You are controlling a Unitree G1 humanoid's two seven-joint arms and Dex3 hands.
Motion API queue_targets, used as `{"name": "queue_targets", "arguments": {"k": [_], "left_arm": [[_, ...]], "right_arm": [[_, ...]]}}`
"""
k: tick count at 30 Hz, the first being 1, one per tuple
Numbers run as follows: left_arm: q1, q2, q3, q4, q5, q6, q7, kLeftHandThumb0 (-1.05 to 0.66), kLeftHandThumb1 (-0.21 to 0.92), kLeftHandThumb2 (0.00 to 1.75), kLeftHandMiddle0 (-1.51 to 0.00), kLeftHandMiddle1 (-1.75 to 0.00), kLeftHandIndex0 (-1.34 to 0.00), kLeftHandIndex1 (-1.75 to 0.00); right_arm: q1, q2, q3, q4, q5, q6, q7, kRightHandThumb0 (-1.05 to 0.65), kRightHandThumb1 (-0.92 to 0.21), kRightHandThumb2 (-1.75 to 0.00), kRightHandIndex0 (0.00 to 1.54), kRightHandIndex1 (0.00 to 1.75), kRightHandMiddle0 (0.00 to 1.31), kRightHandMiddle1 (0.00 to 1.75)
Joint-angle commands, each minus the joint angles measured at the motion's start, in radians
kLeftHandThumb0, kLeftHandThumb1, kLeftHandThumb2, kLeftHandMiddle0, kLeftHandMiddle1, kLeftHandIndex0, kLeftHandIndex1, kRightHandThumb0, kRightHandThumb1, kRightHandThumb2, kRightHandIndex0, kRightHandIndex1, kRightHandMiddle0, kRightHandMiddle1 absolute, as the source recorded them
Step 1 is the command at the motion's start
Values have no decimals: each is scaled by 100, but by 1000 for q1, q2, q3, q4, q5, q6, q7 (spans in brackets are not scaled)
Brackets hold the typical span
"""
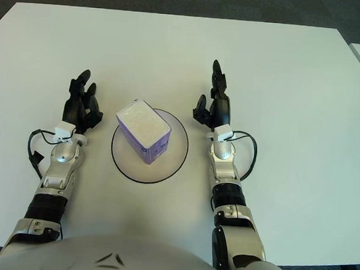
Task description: Put the tissue paper into the plate.
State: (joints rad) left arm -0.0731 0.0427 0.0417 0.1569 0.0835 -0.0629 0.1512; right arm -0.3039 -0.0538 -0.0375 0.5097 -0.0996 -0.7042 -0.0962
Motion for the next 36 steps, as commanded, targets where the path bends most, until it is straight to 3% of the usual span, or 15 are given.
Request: {"name": "queue_targets", "arguments": {"k": [1, 36], "left_arm": [[52, -1, -3, 39, 5, 29, -9, -72, 92, 91, -36, 0, 0, -54], [65, -1, -7, 18, 27, 16, -2, -72, 92, 92, -35, 0, 0, -52]], "right_arm": [[91, -5, 8, 104, -28, -24, -9, -96, -92, -97, 0, 0, 0, 3], [89, -24, 33, 166, -18, -52, -1, -101, -92, -96, 0, 0, 0, 0]]}}
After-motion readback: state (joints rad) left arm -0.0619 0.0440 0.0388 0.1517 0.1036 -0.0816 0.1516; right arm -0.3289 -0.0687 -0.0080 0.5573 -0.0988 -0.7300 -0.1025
